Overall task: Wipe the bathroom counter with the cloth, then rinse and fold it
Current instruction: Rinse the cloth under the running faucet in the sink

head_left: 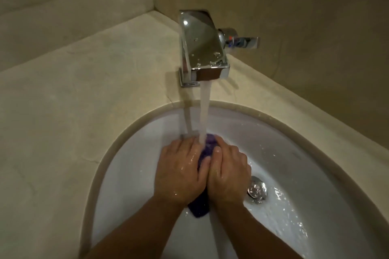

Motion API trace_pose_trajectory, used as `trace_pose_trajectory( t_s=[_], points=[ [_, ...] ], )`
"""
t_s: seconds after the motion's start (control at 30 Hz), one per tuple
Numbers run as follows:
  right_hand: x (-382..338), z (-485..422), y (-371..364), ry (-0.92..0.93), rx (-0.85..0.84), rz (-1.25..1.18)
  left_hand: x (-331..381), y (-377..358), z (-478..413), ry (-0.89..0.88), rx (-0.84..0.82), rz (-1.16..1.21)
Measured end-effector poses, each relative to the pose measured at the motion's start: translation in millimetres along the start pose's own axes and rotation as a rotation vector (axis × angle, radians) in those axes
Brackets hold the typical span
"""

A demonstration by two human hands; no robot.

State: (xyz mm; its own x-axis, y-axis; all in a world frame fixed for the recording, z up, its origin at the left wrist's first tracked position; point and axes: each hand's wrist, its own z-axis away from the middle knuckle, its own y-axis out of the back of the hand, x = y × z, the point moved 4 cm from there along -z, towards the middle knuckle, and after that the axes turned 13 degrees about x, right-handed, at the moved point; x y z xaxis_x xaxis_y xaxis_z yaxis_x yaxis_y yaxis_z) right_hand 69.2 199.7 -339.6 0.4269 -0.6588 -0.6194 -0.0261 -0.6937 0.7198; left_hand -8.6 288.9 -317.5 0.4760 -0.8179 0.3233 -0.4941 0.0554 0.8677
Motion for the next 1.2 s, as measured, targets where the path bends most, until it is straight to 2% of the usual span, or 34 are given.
trace_pose_trajectory(
  t_s=[0.1, 0.27, 0.37, 0.53, 0.67, 0.77, 0.87, 0.93, 1.07, 1.13, 1.2],
  points=[
    [1, -11, -6, -0.012, 0.022, 0.02, 4, -3, -10, 0.021, -0.054, -0.106],
    [1, -21, -11, 0.167, 0.014, 0.186, 5, -16, -15, -0.002, -0.056, -0.256],
    [1, -26, -13, 0.138, -0.043, 0.287, 7, -20, -24, 0.135, -0.147, -0.216],
    [1, -27, -16, 0.091, -0.052, 0.299, 21, -7, -28, 0.02, -0.027, -0.158],
    [1, -26, -12, 0.053, -0.055, 0.098, 19, -7, -28, 0.072, -0.122, -0.17],
    [1, -28, -8, -0.026, -0.088, -0.098, 17, 0, -26, 0.063, -0.087, -0.108],
    [-13, -28, 8, -0.076, -0.002, -0.257, 16, 30, -25, 0.124, 0.085, 0.089],
    [-29, -29, 18, -0.142, 0.06, -0.374, 12, 46, -27, 0.074, 0.189, 0.175],
    [-49, -32, 34, -0.34, 0.085, -0.642, 0, 61, -29, 0.006, 0.214, 0.263],
    [-40, -25, 32, -0.327, 0.076, -0.596, 3, 54, -22, -0.031, 0.162, 0.272],
    [-20, -12, 23, -0.271, 0.062, -0.433, 6, 43, -14, 0.023, 0.147, 0.25]
  ],
)
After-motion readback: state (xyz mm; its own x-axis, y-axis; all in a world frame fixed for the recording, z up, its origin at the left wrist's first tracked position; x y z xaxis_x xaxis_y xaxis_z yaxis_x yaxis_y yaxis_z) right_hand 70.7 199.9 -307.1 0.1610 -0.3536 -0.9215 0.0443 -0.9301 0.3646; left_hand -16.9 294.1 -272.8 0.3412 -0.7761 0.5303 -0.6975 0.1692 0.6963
